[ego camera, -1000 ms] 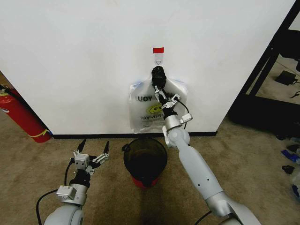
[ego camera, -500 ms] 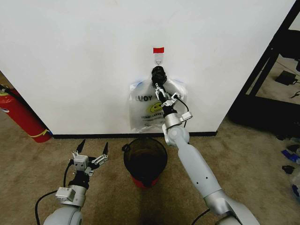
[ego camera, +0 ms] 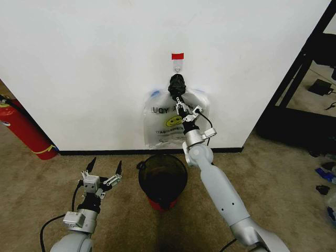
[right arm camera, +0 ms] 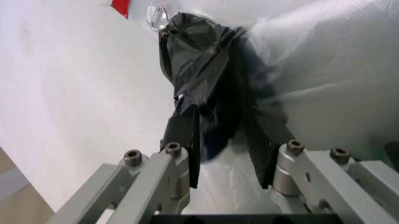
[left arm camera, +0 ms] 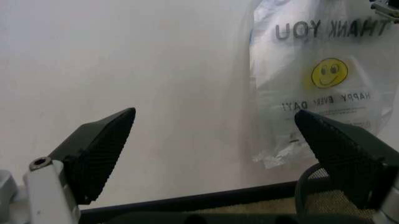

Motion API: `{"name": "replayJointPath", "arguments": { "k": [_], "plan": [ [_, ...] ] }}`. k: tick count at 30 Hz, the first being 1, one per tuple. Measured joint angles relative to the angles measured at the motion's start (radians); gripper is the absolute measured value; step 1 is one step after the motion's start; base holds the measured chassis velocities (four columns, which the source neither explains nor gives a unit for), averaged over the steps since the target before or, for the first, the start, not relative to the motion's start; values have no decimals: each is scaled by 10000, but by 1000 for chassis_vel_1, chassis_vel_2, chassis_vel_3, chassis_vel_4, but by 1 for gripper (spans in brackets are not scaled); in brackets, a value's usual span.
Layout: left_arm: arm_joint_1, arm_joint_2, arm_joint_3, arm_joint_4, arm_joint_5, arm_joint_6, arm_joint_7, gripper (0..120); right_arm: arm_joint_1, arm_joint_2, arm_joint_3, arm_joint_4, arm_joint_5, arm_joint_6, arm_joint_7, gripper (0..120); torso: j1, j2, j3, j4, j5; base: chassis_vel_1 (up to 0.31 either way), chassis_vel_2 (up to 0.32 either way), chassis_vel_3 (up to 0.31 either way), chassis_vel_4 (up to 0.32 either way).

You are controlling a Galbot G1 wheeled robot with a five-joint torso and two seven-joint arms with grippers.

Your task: Pick up the garbage bag from the wall and place it over the trash bin.

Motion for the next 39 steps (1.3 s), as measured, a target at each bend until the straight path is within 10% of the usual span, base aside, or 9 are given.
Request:
{"name": "replayJointPath", "arguments": {
  "k": [39],
  "plan": [
    [-242, 62, 137, 531, 53, -292, 9, 100, -737, -520, -137, 232, -214, 271, -86, 0, 0, 0, 0, 0, 0, 0, 0, 0, 0]
  ]
}}
